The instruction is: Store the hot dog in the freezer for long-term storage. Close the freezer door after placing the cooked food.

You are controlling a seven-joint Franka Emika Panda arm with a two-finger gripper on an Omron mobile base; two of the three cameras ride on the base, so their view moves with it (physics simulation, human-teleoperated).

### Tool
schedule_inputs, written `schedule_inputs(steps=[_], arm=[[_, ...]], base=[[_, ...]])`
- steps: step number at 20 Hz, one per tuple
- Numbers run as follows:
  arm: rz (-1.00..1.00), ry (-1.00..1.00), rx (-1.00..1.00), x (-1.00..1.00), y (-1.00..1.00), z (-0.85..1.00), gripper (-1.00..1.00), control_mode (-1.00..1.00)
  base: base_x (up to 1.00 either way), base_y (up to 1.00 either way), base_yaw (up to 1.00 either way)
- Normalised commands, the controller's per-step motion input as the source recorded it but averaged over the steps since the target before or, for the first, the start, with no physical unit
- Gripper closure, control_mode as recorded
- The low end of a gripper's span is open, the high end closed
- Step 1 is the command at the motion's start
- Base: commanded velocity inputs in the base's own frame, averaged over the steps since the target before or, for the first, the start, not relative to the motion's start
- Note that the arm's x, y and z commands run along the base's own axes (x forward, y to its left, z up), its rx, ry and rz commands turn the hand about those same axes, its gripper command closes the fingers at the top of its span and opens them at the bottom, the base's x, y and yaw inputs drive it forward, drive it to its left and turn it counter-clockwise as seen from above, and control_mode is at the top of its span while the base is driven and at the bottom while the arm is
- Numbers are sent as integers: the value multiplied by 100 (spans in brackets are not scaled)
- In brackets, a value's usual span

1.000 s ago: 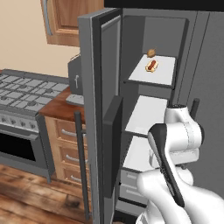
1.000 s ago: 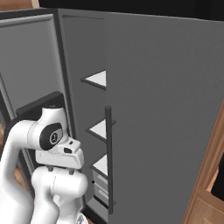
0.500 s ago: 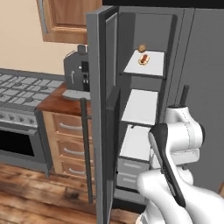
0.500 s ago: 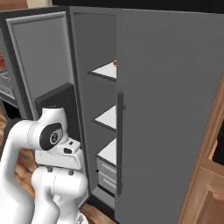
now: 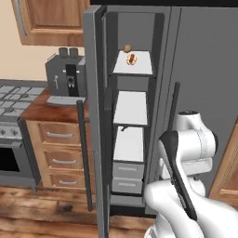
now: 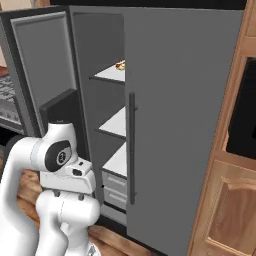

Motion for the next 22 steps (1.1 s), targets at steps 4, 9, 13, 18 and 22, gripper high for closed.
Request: schedule_inputs(steps=[4,9,13,18,22], arm=[[0,0,0,0,0,0,-100,100],[0,0,0,0,0,0,-100,100],[0,0,0,0,0,0,-100,100],[0,0,0,0,0,0,-100,100],[0,0,0,0,0,0,-100,100]], base=[[0,46,-23],[-5,46,-22],[-34,3,-14],[-19,31,-16],[-1,52,-17]])
